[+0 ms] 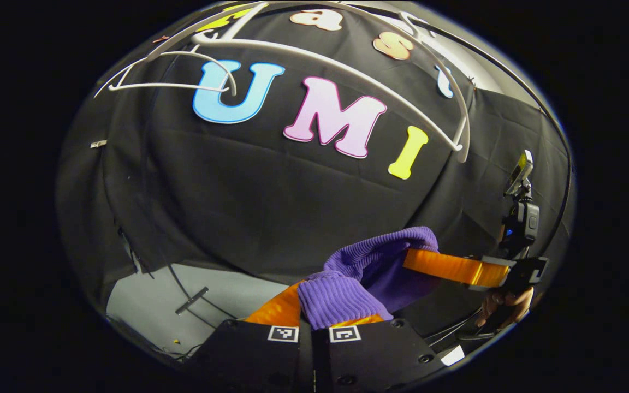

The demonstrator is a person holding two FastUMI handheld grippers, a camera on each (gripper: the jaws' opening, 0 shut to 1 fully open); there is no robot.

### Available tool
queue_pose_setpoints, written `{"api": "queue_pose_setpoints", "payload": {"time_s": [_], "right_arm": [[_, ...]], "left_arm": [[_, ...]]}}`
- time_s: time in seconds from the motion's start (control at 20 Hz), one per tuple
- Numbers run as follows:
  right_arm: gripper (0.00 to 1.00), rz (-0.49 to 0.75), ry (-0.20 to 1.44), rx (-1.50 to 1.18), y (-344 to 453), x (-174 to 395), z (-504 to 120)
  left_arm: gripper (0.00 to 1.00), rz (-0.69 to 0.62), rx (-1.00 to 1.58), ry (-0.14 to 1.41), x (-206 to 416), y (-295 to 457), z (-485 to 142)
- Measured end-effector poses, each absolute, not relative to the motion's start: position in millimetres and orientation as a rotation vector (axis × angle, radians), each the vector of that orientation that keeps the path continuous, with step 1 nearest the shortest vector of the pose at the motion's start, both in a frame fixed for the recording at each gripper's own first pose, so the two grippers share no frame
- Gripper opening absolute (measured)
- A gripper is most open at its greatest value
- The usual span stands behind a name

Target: Grasp the clothes on the hanger with both hands and then place them into the laundry hamper below.

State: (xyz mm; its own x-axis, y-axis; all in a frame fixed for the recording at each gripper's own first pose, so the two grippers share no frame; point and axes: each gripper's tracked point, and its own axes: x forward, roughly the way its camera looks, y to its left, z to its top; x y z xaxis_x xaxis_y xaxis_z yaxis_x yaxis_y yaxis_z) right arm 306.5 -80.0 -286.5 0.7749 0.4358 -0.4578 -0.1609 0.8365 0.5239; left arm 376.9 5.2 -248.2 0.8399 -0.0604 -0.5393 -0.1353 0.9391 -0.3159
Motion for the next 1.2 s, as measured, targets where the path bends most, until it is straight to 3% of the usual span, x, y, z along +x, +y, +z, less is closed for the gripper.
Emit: {"api": "queue_pose_setpoints", "payload": {"time_s": [0.3,0.35,0.4,0.7,1.05,1.1,1.2], "right_arm": [[0.16,0.47,0.777,0.433,-33.5,260.6,-322.2],[0.11,0.485,0.808,0.419,-28.1,252.2,-329.6],[0.16,0.501,0.837,0.41,-21.6,245.9,-335.3],[0.16,0.559,1.018,0.345,25.8,214.0,-358.6],[0.16,0.523,1.136,0.31,16.1,190.3,-377.3],[0.11,0.51,1.141,0.299,12.6,191.4,-378.2],[0.16,0.489,1.14,0.268,10.9,196.9,-384.9]], "left_arm": [[0.06,0.071,-0.374,0.703,363.0,-4.5,-271.0],[0.06,0.076,-0.379,0.729,360.7,-8.7,-273.0],[0.06,0.082,-0.384,0.754,357.4,-11.3,-278.2],[0.06,0.112,-0.382,0.891,305.8,-23.7,-310.2],[0.06,0.163,-0.427,0.98,292.4,-25.4,-331.0],[0.06,0.175,-0.41,0.982,289.8,-19.9,-332.2],[0.08,0.184,-0.375,0.983,288.2,-14.0,-335.6]]}}
